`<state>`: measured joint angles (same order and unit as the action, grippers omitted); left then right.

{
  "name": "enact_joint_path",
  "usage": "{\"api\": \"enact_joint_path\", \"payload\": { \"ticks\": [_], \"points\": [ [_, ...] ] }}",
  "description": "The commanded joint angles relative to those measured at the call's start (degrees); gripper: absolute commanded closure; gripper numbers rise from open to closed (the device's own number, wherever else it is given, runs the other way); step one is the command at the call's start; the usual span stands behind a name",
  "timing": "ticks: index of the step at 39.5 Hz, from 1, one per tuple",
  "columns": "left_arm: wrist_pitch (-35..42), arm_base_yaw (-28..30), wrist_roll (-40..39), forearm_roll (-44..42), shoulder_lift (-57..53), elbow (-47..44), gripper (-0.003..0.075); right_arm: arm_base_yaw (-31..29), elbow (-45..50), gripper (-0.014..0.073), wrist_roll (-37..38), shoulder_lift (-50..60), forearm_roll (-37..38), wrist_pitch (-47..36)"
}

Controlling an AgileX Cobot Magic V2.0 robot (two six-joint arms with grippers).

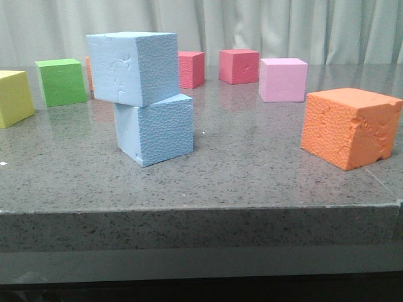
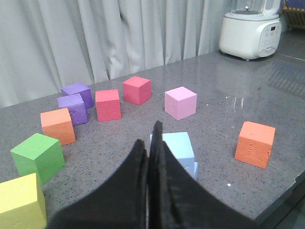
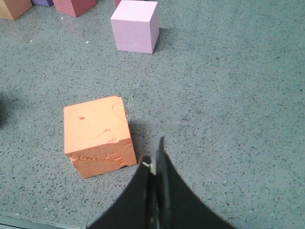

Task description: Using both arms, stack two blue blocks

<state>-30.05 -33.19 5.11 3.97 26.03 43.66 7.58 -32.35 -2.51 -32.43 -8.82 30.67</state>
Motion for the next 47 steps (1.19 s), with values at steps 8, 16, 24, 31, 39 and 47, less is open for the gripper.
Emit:
{"api": "enact_joint_path", "payload": {
  "ticks": [8, 16, 24, 31, 39, 47],
  "points": [
    [5.3, -0.2, -0.1, 0.2, 0.4, 1.3, 0.0741, -0.2, -1.5, 0.0654, -0.6, 0.1, -0.5, -3.9],
    [5.3, -0.2, -0.1, 0.2, 0.4, 1.3, 0.0741, -0.2, -1.5, 0.0654, -0.6, 0.1, -0.5, -3.9],
    [5.3, -0.2, -0.1, 0.2, 0.4, 1.3, 0.0741, -0.2, -1.5, 0.0654, -0.6, 0.1, -0.5, -3.9],
    [7.7, -0.2, -0.1, -1.2, -0.2, -1.2, 0.0741, -0.2, -1.5, 0.0654, -0.6, 0.1, -0.5, -3.9],
    [17.5, 2.9, -0.8, -2.8, -6.2, -13.6, 0.0741, -0.2, -1.5, 0.0654, -0.6, 0.1, -0.5, -3.9],
    [20.2, 12.3, -1.3, -0.9, -16.9, -27.1, 0.0741, -0.2, -1.5, 0.0654, -0.6, 0.1, -0.5, -3.9]
  ]
}}
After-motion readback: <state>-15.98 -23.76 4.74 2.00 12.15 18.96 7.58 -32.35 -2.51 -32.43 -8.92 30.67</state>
